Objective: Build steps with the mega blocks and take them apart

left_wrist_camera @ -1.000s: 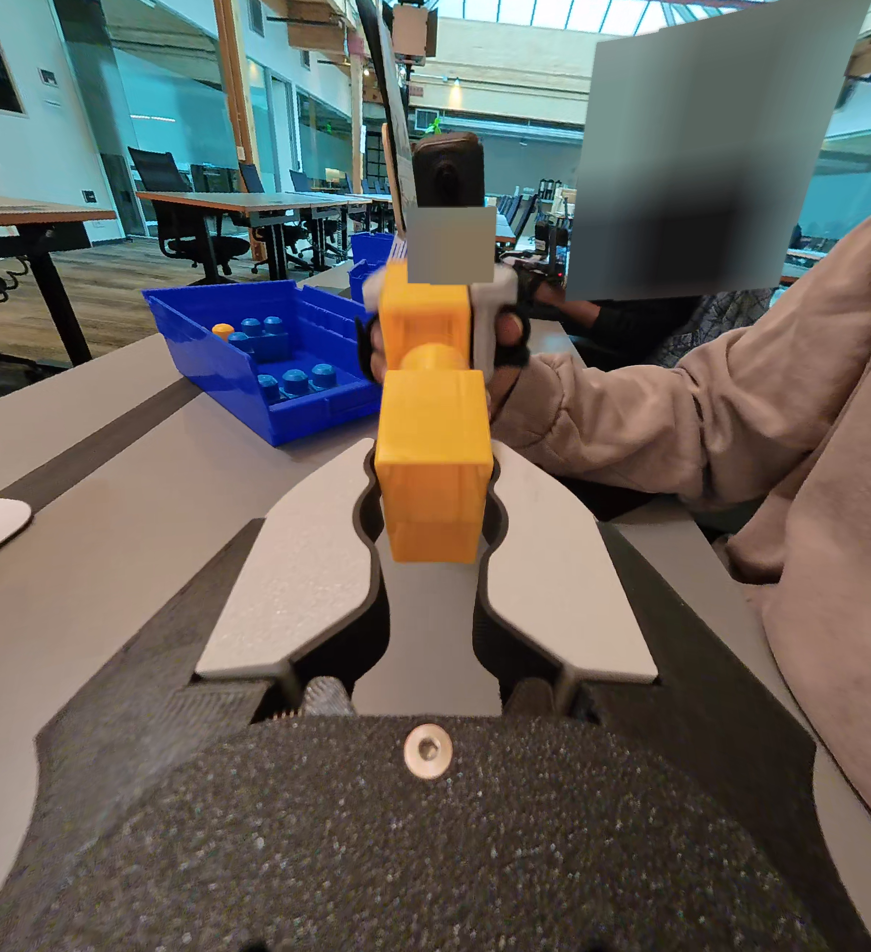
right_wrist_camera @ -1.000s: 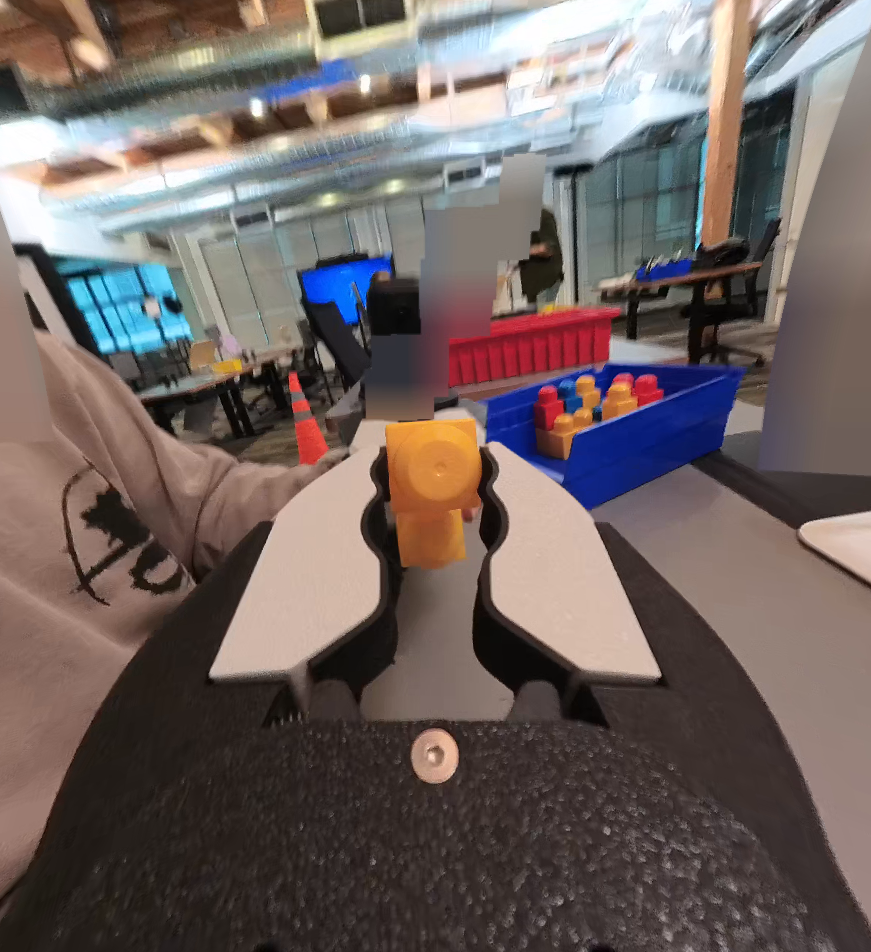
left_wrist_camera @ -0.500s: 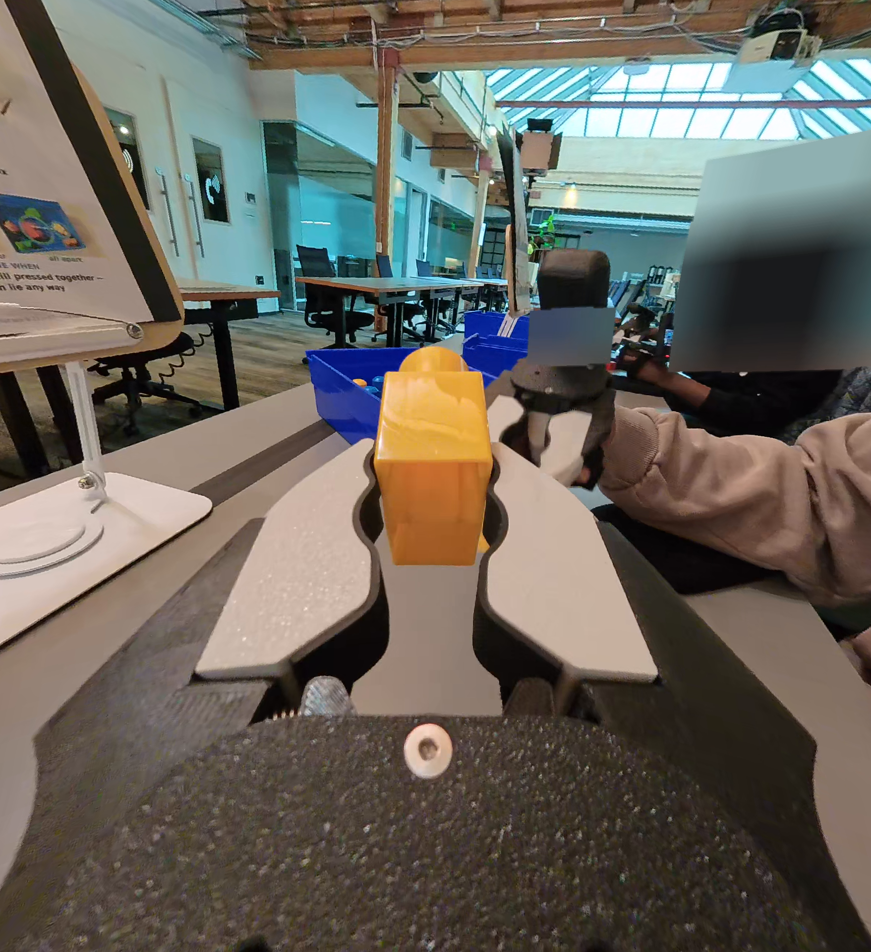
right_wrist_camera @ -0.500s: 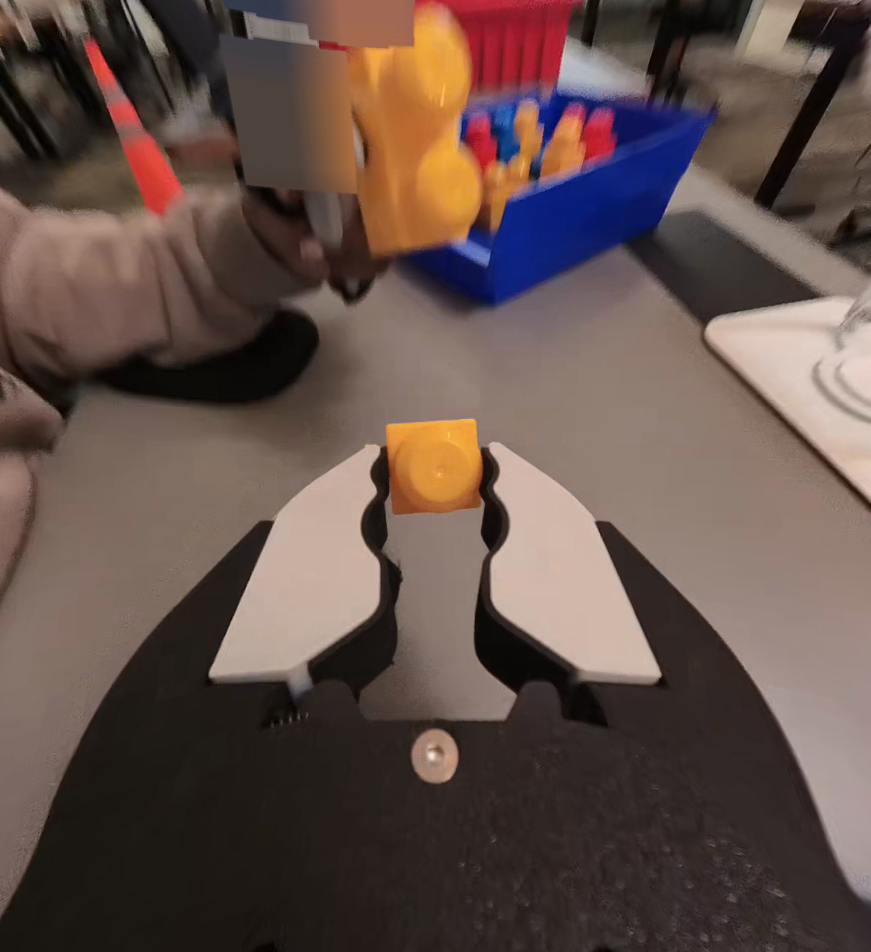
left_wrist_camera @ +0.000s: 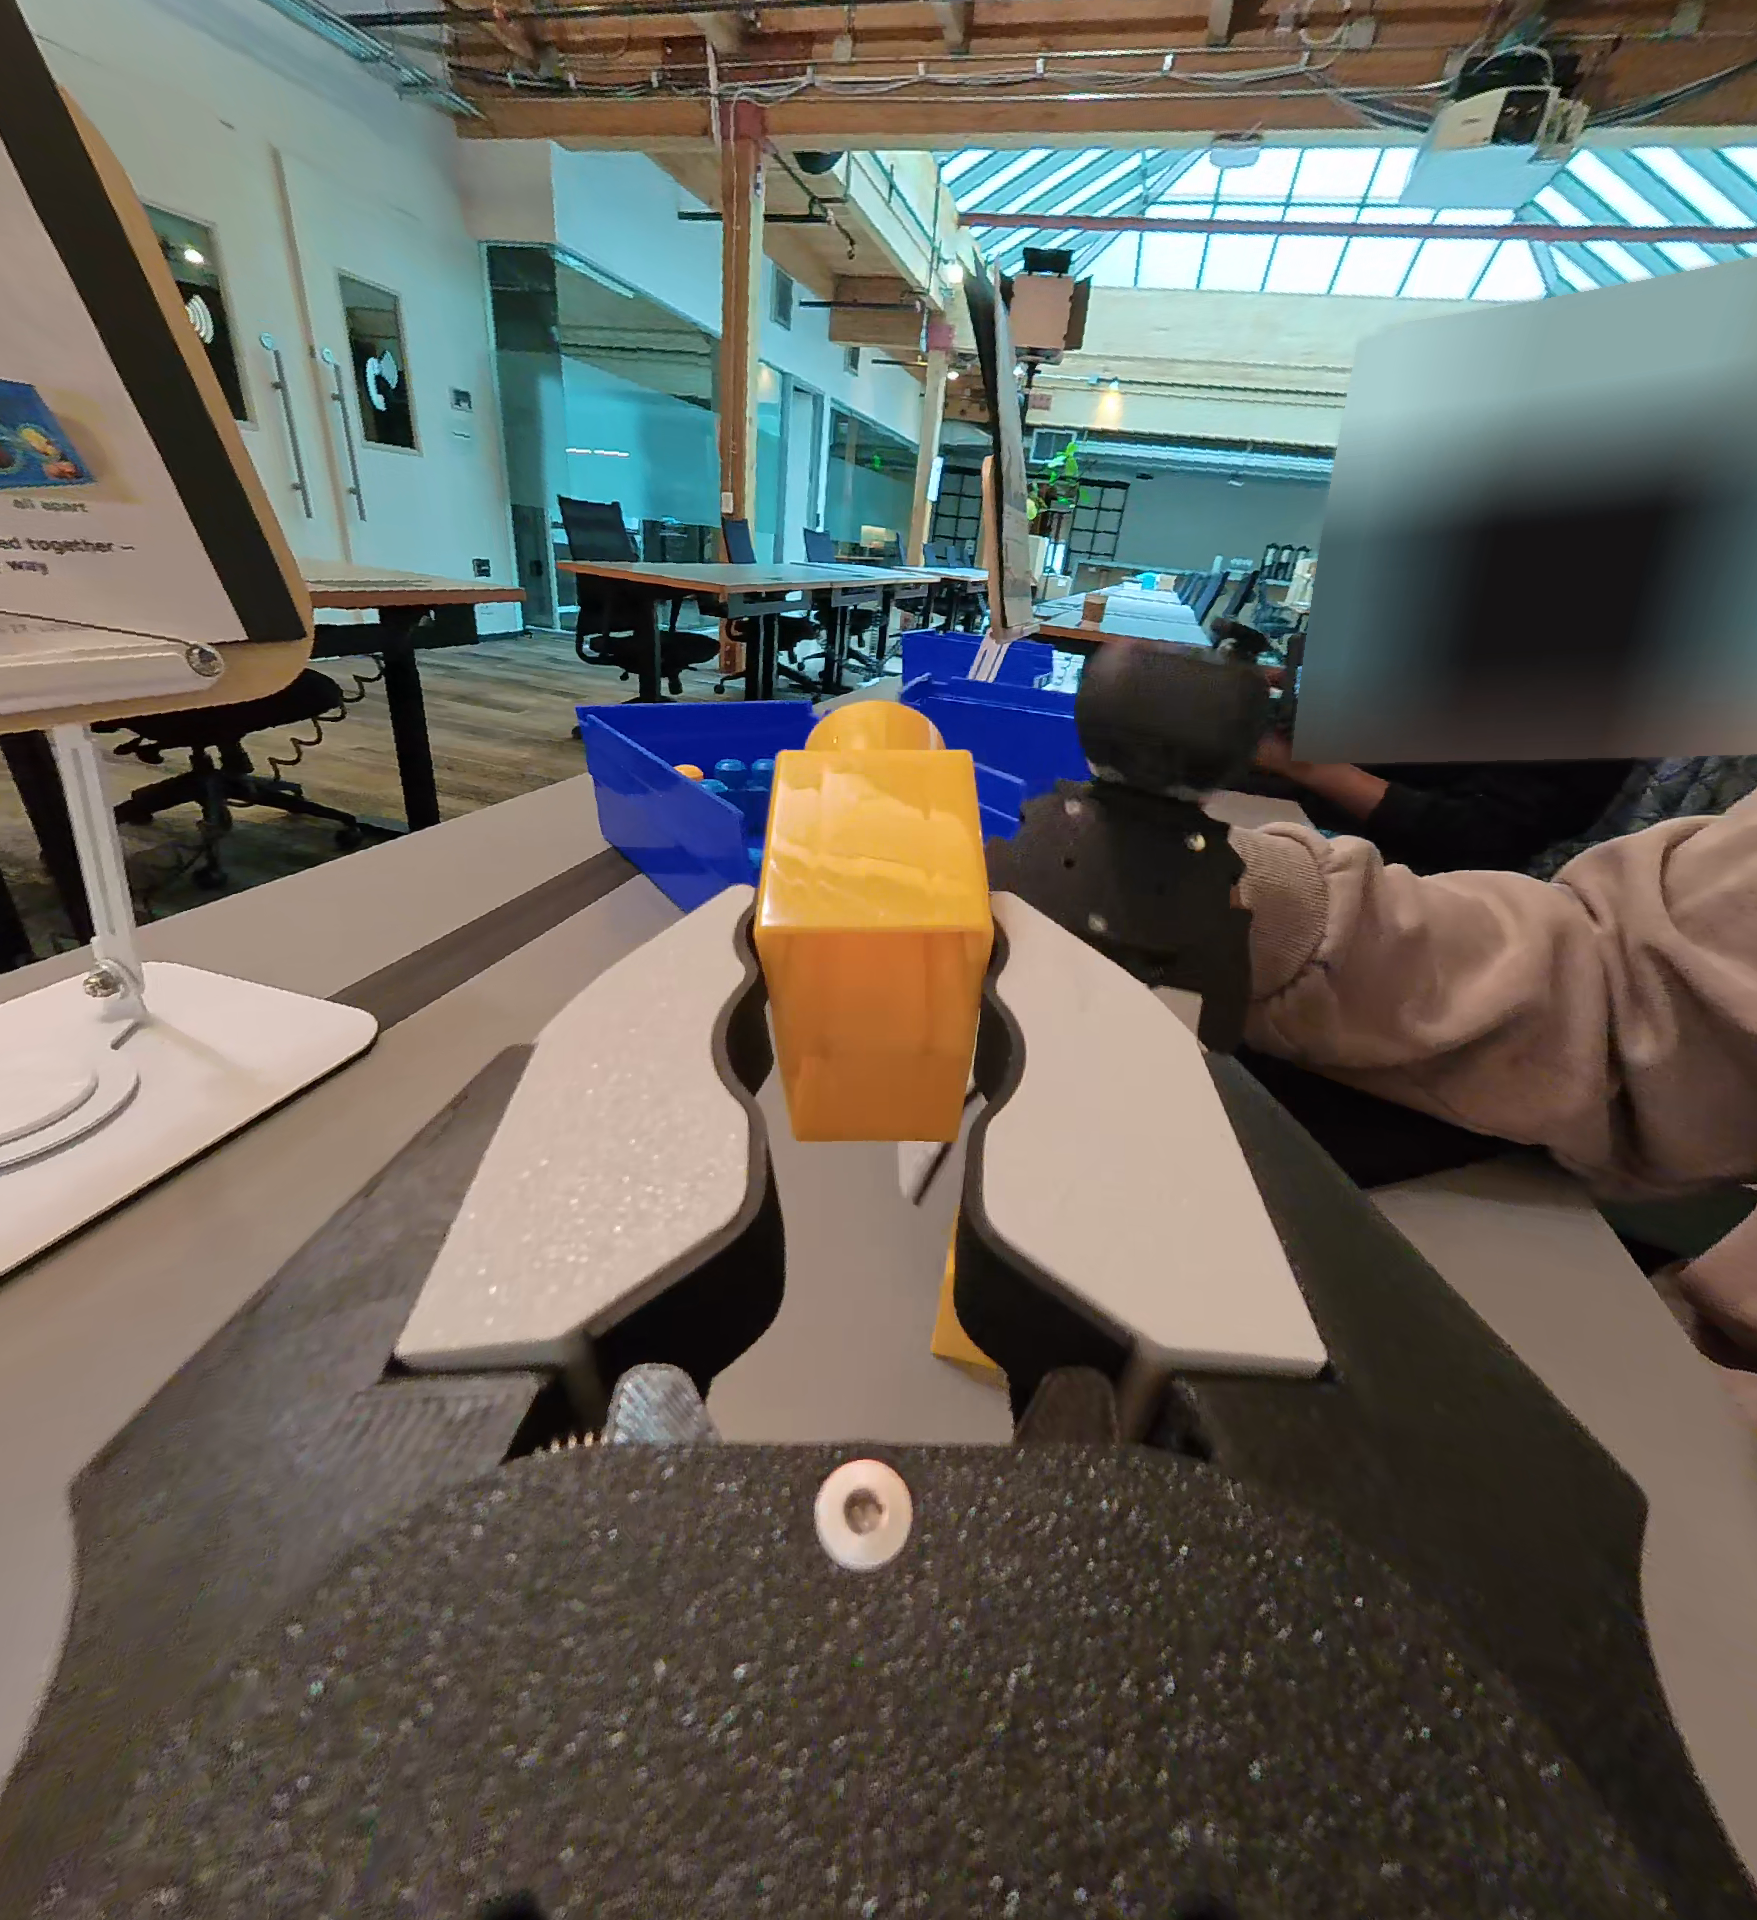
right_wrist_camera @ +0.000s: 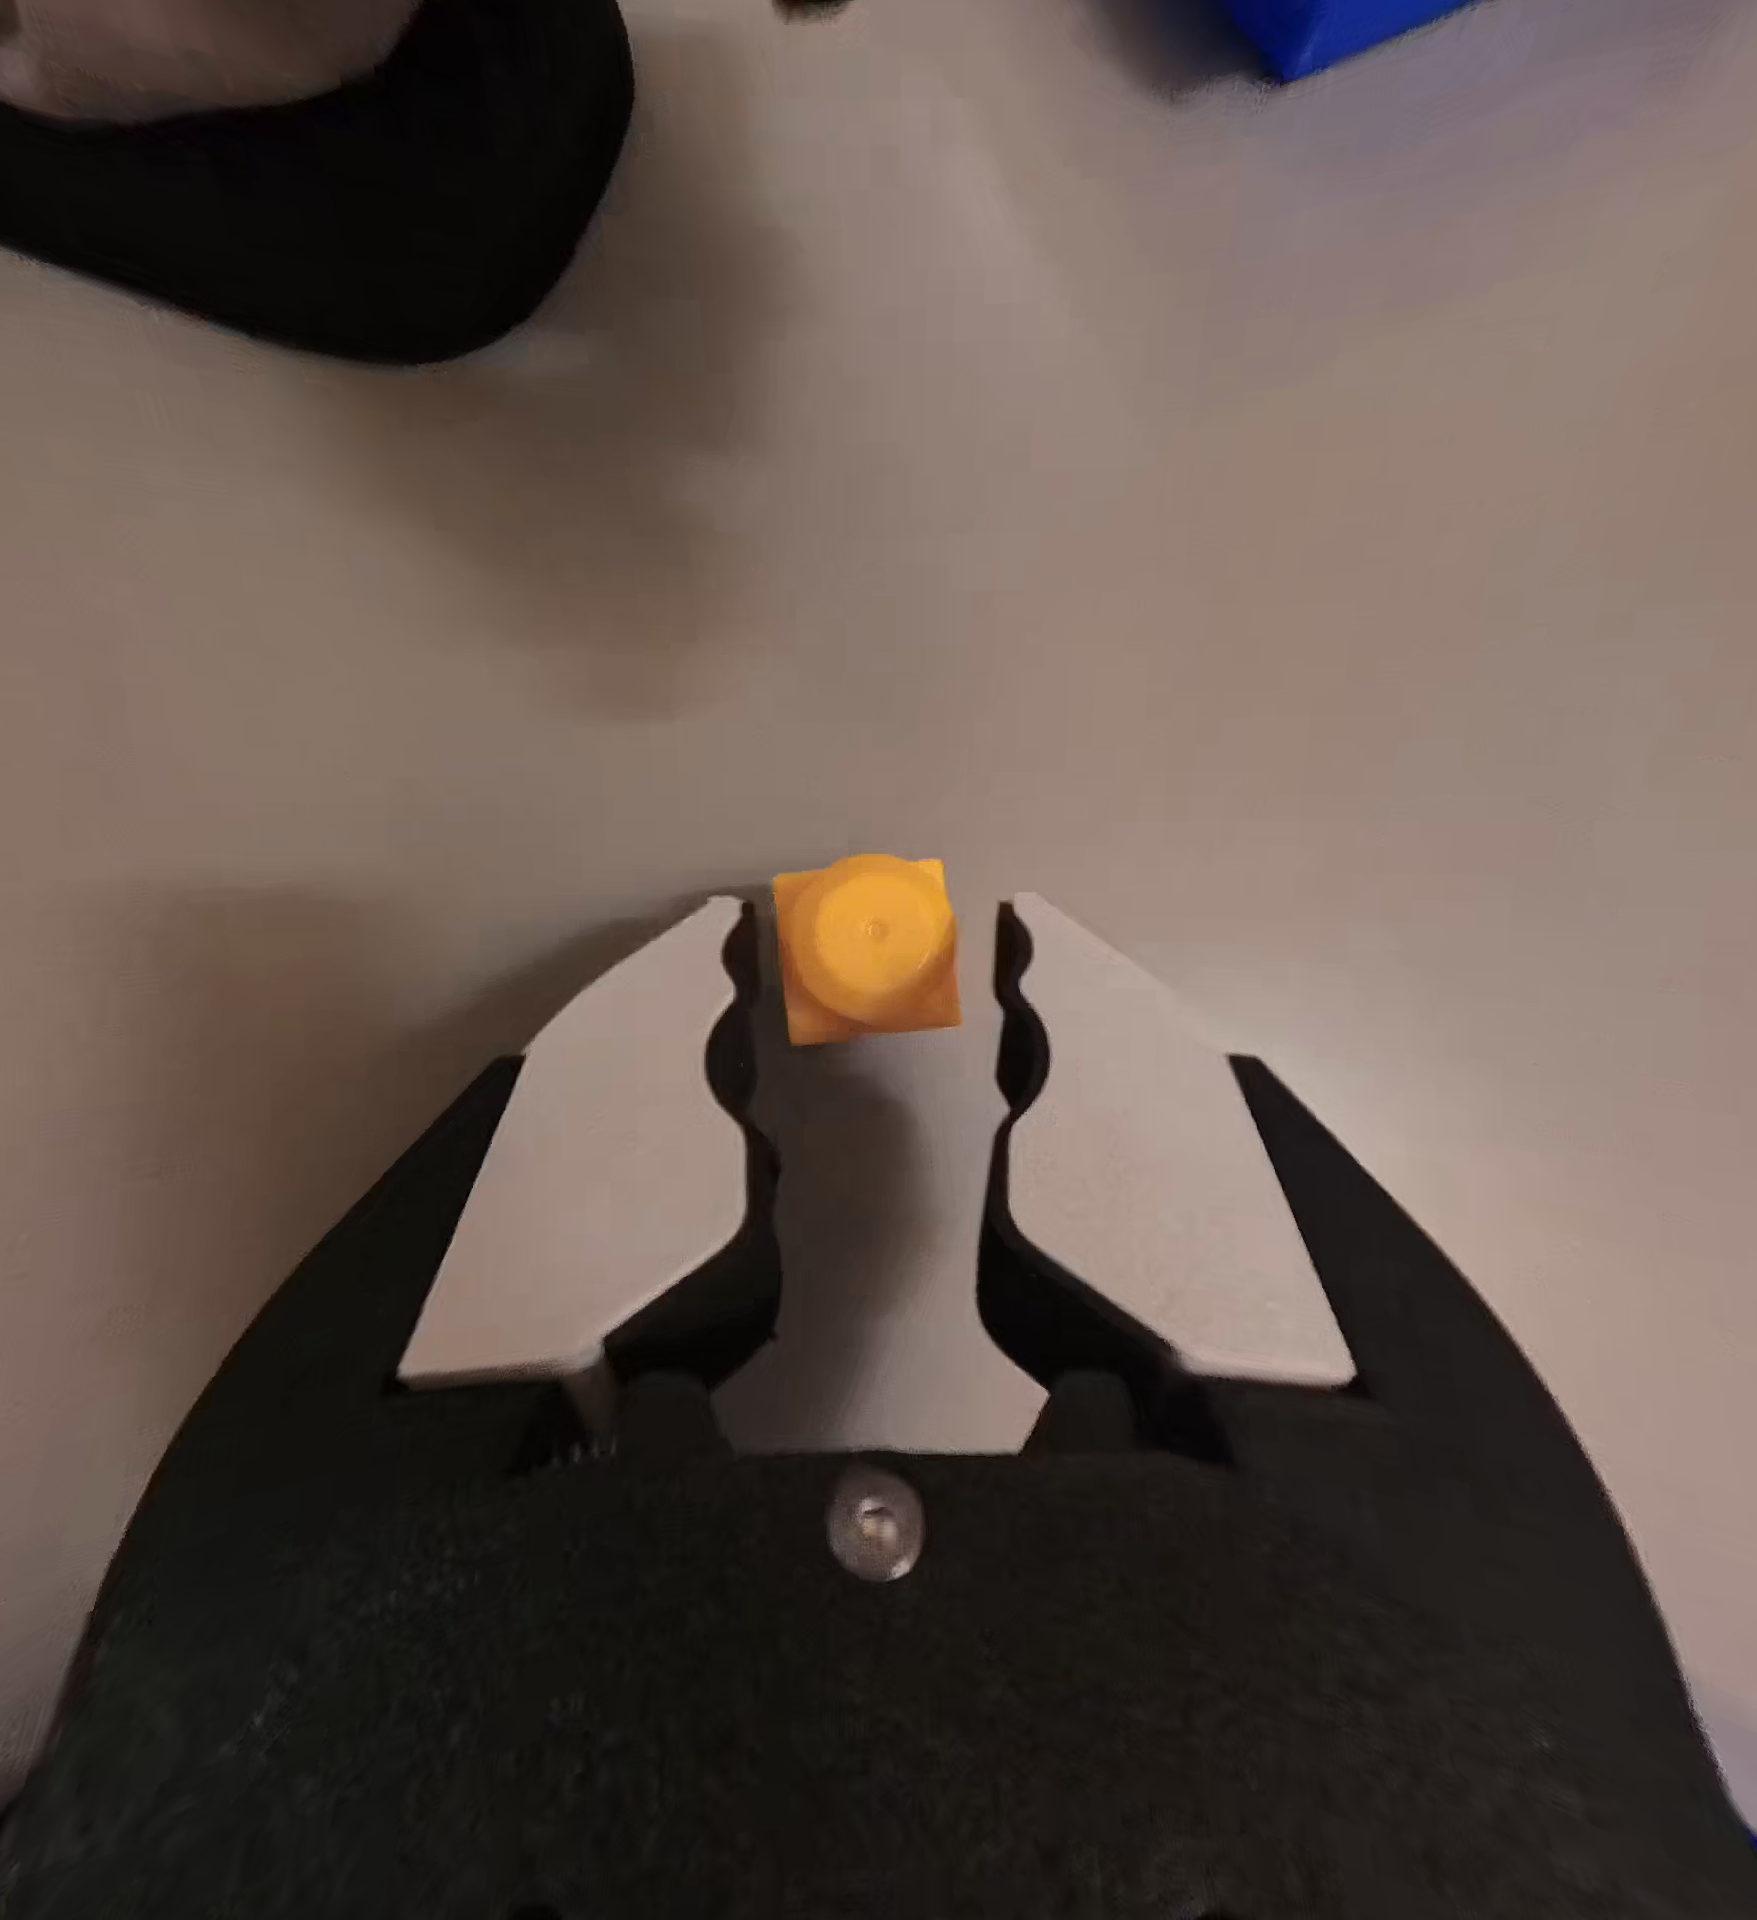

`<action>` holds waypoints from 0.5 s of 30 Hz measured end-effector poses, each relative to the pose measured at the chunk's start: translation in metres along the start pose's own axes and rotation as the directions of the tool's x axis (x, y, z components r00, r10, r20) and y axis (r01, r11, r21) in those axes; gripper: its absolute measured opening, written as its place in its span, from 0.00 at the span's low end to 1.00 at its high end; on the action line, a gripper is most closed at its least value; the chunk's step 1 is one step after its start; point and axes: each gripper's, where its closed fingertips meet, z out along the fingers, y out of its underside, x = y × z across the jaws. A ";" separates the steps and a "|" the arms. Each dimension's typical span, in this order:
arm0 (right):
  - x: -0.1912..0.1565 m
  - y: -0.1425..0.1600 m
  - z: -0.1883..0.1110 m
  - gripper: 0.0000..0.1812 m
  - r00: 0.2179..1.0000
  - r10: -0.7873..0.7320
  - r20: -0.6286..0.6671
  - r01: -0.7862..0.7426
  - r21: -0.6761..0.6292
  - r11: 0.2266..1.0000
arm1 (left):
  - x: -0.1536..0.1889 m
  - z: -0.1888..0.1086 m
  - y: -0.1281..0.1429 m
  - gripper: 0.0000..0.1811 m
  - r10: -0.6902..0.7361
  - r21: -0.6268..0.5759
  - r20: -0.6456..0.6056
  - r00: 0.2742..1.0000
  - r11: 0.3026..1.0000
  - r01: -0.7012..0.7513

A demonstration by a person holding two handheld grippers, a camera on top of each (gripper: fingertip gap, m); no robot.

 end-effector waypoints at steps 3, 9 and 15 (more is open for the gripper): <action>0.010 -0.029 -0.025 0.29 0.999 0.045 -0.019 -0.040 0.213 0.976 | 0.009 0.002 0.000 0.20 -0.009 0.007 -0.051 0.999 1.000 0.010; 0.006 -0.090 -0.091 0.28 0.992 0.092 0.084 -0.124 0.651 0.749 | 0.038 0.013 0.013 0.20 -0.014 -0.043 -0.194 0.981 0.999 0.006; -0.004 -0.098 -0.094 0.17 0.991 0.059 0.120 -0.127 0.696 0.707 | 0.060 0.026 0.032 0.20 -0.013 -0.114 -0.271 0.962 0.993 -0.019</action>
